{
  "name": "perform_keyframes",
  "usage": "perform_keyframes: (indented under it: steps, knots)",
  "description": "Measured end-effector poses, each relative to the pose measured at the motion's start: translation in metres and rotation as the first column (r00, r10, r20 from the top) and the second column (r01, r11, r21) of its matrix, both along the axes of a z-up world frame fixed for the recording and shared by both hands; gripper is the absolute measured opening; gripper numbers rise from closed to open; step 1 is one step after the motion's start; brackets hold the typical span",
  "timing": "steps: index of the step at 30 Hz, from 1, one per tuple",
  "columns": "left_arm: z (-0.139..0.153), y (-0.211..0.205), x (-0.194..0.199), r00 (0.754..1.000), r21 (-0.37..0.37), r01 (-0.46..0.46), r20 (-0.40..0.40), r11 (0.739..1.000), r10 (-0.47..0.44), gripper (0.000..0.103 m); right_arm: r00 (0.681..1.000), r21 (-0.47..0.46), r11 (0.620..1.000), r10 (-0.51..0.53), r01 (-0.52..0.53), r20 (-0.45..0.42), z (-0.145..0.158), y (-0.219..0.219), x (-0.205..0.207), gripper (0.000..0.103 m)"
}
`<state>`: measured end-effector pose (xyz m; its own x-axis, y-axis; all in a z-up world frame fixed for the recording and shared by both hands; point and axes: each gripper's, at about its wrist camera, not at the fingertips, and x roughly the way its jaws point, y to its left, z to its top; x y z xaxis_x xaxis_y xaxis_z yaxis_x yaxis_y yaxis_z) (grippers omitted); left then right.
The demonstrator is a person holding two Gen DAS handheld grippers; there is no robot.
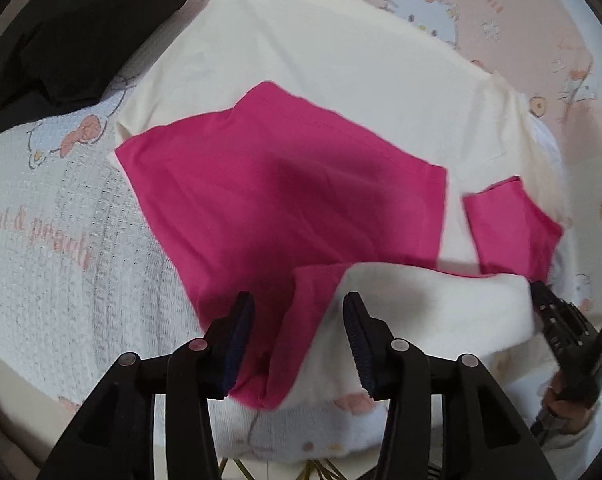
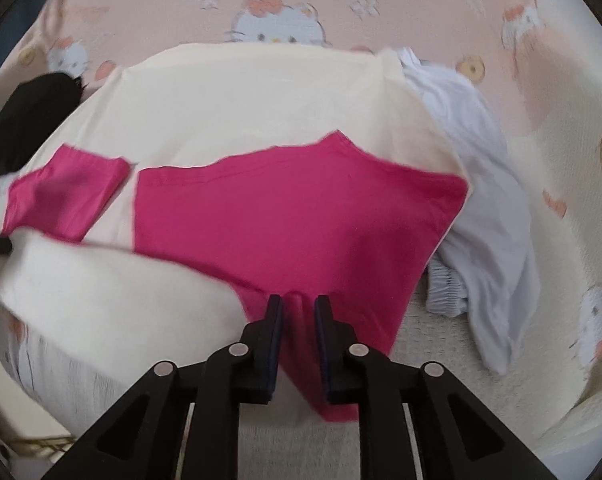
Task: Fold clothes
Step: 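Open both grippers and move them along the folded shirt side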
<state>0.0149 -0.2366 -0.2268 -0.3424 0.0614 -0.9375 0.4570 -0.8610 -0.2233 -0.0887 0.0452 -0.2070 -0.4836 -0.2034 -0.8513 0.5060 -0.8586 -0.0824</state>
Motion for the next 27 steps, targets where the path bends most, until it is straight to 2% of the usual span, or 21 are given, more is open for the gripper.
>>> perform_keyframes:
  steps: [4, 7, 9, 11, 14, 17, 18, 19, 21, 23, 25, 27]
  knots:
    - [0.017, 0.004, 0.01, 0.999, -0.037, 0.03, -0.019, 0.999, -0.031, 0.043, 0.998, 0.021, 0.999, 0.037, -0.035, -0.056, 0.014, 0.001, 0.02, 0.036]
    - [0.031, 0.014, 0.015, 0.996, -0.128, 0.088, -0.022, 0.988, -0.091, 0.043, 0.99, 0.081, 0.992, 0.102, -0.094, -0.101, 0.022, -0.006, 0.033, 0.039]
    - [0.038, 0.026, 0.017, 0.988, -0.206, 0.142, -0.023, 0.968, -0.15, 0.043, 0.981, 0.122, 0.984, 0.147, -0.131, -0.129, 0.027, -0.011, 0.042, 0.04]
    - [0.045, 0.037, 0.021, 0.973, -0.28, 0.214, -0.02, 0.936, -0.229, 0.043, 0.969, 0.164, 0.972, 0.192, -0.167, -0.155, 0.031, -0.016, 0.051, 0.04]
    - [0.048, 0.041, 0.032, 0.945, -0.333, 0.31, 0.003, 0.891, -0.328, 0.043, 0.947, 0.227, 0.95, 0.261, -0.216, -0.189, 0.039, -0.024, 0.065, 0.041]
    - [0.045, 0.052, 0.04, 0.909, -0.422, 0.395, 0.051, 0.816, -0.414, 0.043, 0.917, 0.297, 0.918, 0.332, -0.262, -0.219, 0.045, -0.032, 0.079, 0.043]
    - [0.045, 0.054, 0.043, 0.897, -0.448, 0.417, 0.066, 0.791, -0.436, 0.043, 0.901, 0.341, 0.897, 0.369, -0.282, -0.227, 0.044, -0.035, 0.085, 0.044]
    - [0.043, 0.058, 0.046, 0.883, -0.48, 0.443, 0.086, 0.758, -0.461, 0.043, 0.883, 0.384, 0.873, 0.406, -0.3, -0.234, 0.042, -0.039, 0.092, 0.045]
    - [0.038, 0.067, 0.051, 0.847, -0.569, 0.491, 0.132, 0.66, -0.515, 0.043, 0.847, 0.474, 0.82, 0.472, -0.321, -0.244, 0.037, -0.046, 0.103, 0.045]
    - [0.032, 0.079, 0.059, 0.807, -0.67, 0.524, 0.192, 0.526, -0.559, 0.043, 0.819, 0.553, 0.767, 0.522, -0.327, -0.24, 0.027, -0.051, 0.11, 0.045]
    - [0.019, 0.093, 0.068, 0.743, -0.731, 0.577, 0.284, 0.365, -0.606, 0.043, 0.796, 0.611, 0.717, 0.563, -0.336, -0.223, 0.017, -0.055, 0.115, 0.045]
    - [0.01, 0.102, 0.074, 0.696, -0.742, 0.613, 0.344, 0.272, -0.63, 0.043, 0.783, 0.641, 0.681, 0.591, -0.354, -0.195, 0.006, -0.057, 0.117, 0.045]
